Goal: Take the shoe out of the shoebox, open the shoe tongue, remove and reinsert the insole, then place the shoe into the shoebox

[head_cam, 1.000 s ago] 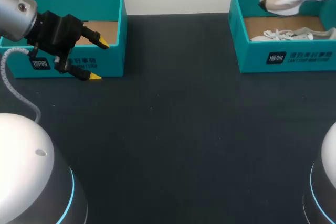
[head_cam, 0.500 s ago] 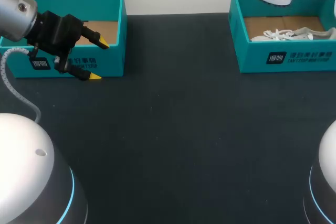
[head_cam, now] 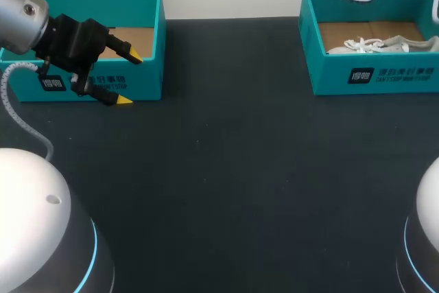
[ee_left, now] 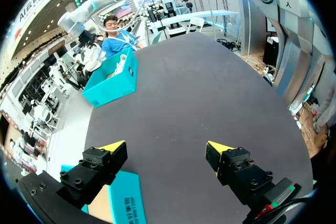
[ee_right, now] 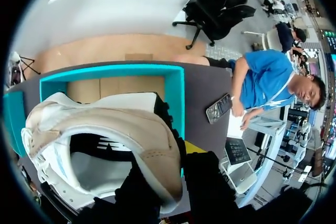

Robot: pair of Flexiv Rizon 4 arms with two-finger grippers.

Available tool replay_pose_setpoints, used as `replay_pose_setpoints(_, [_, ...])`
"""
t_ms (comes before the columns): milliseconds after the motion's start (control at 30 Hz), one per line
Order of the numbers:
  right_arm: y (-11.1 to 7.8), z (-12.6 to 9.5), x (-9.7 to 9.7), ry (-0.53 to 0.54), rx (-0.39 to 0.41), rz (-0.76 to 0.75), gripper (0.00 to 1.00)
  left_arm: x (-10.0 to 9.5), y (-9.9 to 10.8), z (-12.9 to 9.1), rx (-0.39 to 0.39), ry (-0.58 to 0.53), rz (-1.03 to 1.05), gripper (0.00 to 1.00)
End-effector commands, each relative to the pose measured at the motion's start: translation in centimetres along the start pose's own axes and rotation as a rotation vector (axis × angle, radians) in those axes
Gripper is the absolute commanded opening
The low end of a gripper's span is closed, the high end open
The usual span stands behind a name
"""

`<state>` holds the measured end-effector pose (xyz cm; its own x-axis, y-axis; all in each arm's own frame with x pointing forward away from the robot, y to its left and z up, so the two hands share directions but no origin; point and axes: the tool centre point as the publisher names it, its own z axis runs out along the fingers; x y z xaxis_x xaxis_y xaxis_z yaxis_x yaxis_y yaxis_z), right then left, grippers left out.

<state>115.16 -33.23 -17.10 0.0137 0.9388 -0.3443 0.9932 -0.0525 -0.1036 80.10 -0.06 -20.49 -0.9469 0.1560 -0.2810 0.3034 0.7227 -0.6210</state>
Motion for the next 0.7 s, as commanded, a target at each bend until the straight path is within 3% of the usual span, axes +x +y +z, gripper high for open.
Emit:
replay_pose_setpoints(33, [-1.07,0.27,0.64,0.003,-0.009,0.010,0.00,0.08,0.01,-0.04,-0.002,0.000,0.000,1.00])
replay_pose_setpoints(700, [-1.12,0.80,0.84,-0.051,-0.022,0.043,0.00,0.08,0.01,-0.04,-0.002,0.000,0.000,1.00])
